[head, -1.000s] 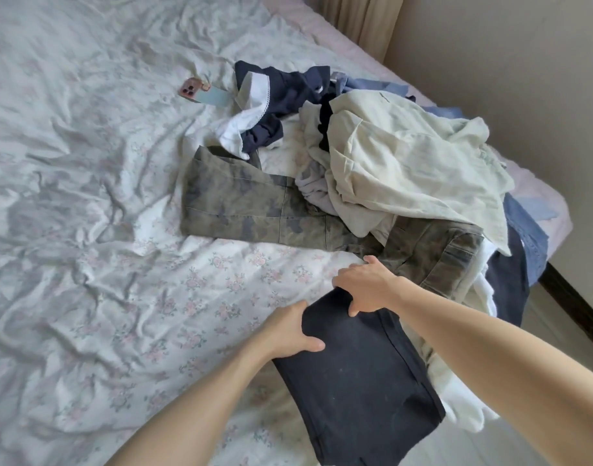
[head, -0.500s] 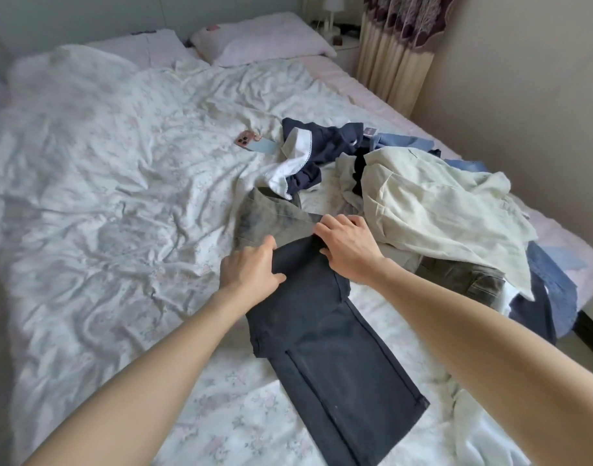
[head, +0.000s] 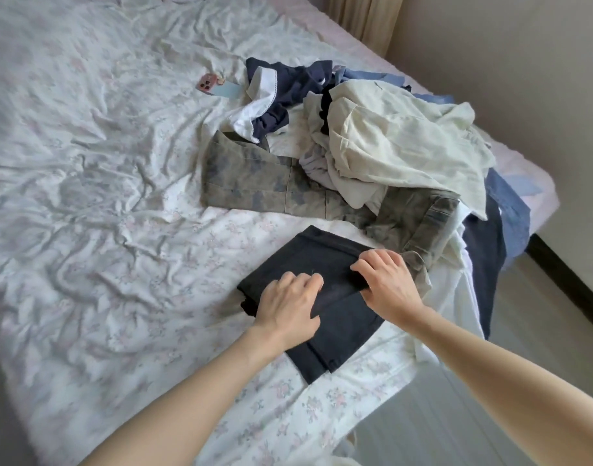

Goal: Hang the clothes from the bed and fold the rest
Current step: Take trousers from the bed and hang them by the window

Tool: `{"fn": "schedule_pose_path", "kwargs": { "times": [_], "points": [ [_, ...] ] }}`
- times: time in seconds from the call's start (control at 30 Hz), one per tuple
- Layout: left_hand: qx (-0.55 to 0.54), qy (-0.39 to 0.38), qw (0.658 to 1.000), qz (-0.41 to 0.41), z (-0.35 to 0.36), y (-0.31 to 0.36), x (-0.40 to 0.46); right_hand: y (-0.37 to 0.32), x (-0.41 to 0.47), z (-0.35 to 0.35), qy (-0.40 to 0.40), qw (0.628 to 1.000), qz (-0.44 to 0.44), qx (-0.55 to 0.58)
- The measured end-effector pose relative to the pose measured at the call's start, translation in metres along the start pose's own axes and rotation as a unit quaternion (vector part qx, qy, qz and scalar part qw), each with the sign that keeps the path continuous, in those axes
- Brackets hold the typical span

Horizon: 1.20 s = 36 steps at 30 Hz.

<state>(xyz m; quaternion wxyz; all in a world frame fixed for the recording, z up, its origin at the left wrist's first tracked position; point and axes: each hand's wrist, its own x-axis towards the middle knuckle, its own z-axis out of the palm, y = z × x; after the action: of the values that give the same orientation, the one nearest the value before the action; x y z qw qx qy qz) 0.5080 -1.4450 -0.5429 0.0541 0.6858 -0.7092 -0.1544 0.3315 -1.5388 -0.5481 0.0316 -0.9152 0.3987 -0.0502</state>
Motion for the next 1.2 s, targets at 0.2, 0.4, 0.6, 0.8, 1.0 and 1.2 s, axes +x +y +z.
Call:
{"fn": "schedule_pose_path", "kwargs": {
  "times": [0.2, 0.4, 0.6, 0.8, 1.0, 1.2],
  "points": [
    [0.001, -0.123, 0.991, 0.057, 0.06, 0.019, -0.014, 0.002, -0.064, 0.052, -0.055, 0.994, 0.078, 0.047],
    [0.017, -0.292, 0.956, 0.009, 0.099, -0.005, -0.015, -0.003, -0.1, 0.101, -0.205, 0.966, 0.136, 0.08],
    [0.033, -0.226, 0.968, -0.105, 0.098, -0.052, 0.025, -0.042, -0.089, 0.102, -0.02, 0.817, 0.469, 0.334],
    [-0.004, -0.209, 0.968, -0.14, 0.09, -0.082, 0.077, -0.07, -0.064, 0.11, -0.044, 0.59, 0.637, 0.494],
    [-0.178, -0.203, 0.947, -0.172, 0.098, -0.106, 0.106, -0.077, -0.054, 0.126, 0.019, 0.515, 0.681, 0.521],
    [-0.227, -0.172, 0.938, -0.198, 0.09, -0.109, 0.102, -0.074, -0.051, 0.124, 0.079, 0.541, 0.68, 0.488]
  ]
}}
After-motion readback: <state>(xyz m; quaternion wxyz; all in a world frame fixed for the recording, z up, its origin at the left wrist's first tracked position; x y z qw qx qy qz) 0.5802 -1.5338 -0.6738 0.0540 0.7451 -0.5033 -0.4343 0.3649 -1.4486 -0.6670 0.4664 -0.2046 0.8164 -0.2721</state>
